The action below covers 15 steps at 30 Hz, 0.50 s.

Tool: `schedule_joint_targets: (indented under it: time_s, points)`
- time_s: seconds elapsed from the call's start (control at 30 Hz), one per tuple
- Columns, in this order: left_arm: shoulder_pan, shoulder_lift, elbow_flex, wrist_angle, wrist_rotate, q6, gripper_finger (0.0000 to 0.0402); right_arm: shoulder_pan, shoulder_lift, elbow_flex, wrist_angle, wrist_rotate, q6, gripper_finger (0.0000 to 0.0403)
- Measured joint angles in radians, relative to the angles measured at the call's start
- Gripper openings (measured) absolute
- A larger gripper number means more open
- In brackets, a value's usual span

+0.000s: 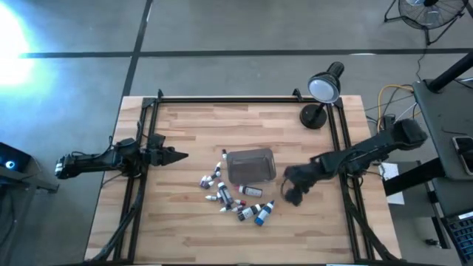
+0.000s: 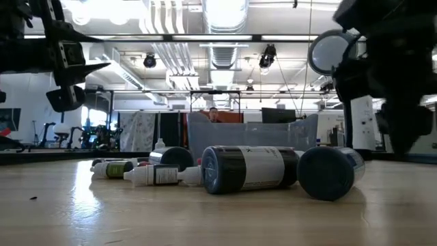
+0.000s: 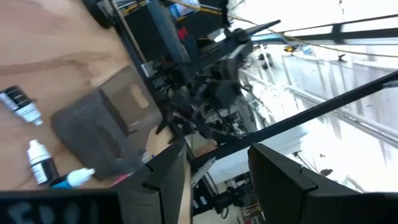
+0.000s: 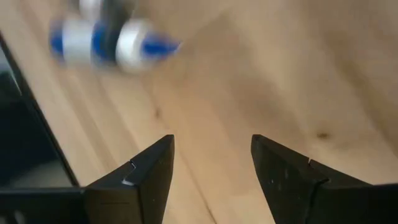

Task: Pick & Place food coloring
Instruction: Put the big blue food coloring bottle into the black transparent bin

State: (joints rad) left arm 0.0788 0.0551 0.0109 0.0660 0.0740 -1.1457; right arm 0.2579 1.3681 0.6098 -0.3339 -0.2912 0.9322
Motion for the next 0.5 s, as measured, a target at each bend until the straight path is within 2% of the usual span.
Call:
schedule_joint_targets:
  time_s: [0.1,0.2,0.3,0.5]
  points:
    - [0.000,0.000,0.000,-0.017,0.017,-0.008,0.0152,0.014,0.113,0.115,-0.140,-0.015,-0.175,0.0207]
    - [0.000,0.000,0.000,-0.018,0.022,-0.007,0.0151,0.031,0.214,0.221,-0.266,0.085,-0.326,0.0207]
    - [0.000,0.000,0.000,-0.023,0.022,-0.002,0.0152,0.053,0.285,0.312,-0.298,0.152,-0.506,0.0207]
    - [0.000,0.000,0.000,-0.024,0.039,-0.040,0.0151,0.106,0.301,0.404,-0.307,0.133,-0.863,0.0221]
